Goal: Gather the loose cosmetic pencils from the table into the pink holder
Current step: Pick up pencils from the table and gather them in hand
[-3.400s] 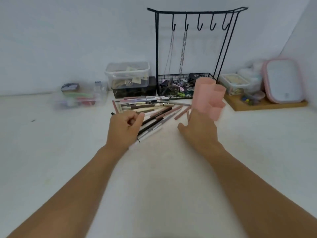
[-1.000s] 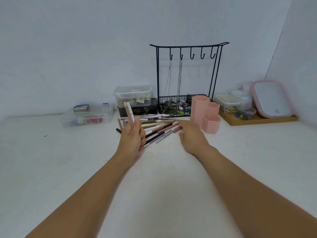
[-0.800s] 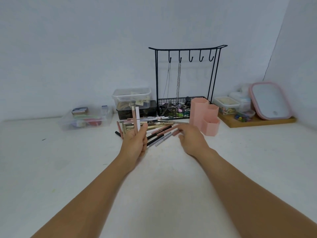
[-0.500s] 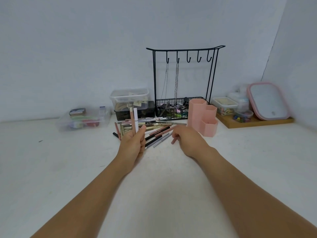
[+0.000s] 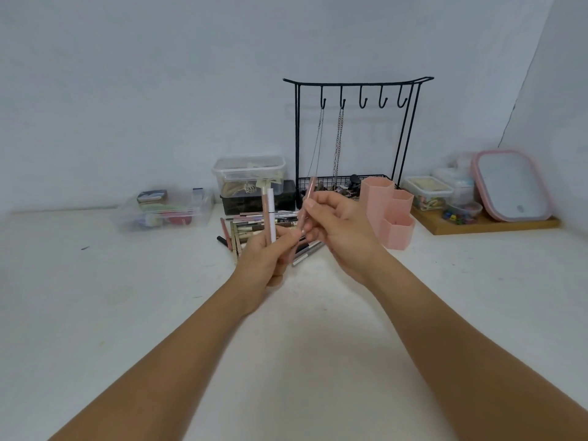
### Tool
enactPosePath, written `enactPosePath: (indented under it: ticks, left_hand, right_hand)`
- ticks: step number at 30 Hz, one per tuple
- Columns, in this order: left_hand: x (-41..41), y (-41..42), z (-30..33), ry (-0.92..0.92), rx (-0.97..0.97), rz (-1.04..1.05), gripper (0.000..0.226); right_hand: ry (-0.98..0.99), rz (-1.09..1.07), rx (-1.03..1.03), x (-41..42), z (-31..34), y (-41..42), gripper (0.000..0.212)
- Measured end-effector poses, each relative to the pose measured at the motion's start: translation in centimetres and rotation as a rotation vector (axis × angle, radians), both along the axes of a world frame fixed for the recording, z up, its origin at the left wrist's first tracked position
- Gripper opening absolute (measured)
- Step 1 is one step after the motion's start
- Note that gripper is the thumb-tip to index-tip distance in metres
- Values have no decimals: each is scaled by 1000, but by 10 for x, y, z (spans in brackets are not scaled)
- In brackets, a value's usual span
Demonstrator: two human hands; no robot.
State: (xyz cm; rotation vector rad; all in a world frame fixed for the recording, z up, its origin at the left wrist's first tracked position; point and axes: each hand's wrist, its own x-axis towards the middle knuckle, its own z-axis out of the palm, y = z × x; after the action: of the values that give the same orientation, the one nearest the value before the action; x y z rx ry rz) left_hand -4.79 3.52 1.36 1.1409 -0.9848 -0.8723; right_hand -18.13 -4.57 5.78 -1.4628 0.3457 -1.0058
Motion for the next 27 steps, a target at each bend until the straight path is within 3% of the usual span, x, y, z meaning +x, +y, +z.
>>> enactPosePath:
  ticks: [5,9,11,14,18,27]
  left_hand:
    - [-5,-2,-1,19,107,-117,26]
    - [-4,-3,-4,0,154,-37,35]
    - [2,-4,-1,34,106,40,41]
    - [16,-3,7,132,69,150,44]
    - [26,0,6,160,106,217,45]
    - [22,1,4,90,163,197,42]
  right_hand:
    - [67,16,-1,12,-15,10,6]
    - [118,-63,-103,14,-22,2,11]
    - [201,-253,-244,8,-24,-13,15]
    - [576,-457,-604,-10,-37,-35,21]
    - [855,-326,-730,-16,-49,-43,18]
    - [952,-239,-853,-13,-41,-41,15]
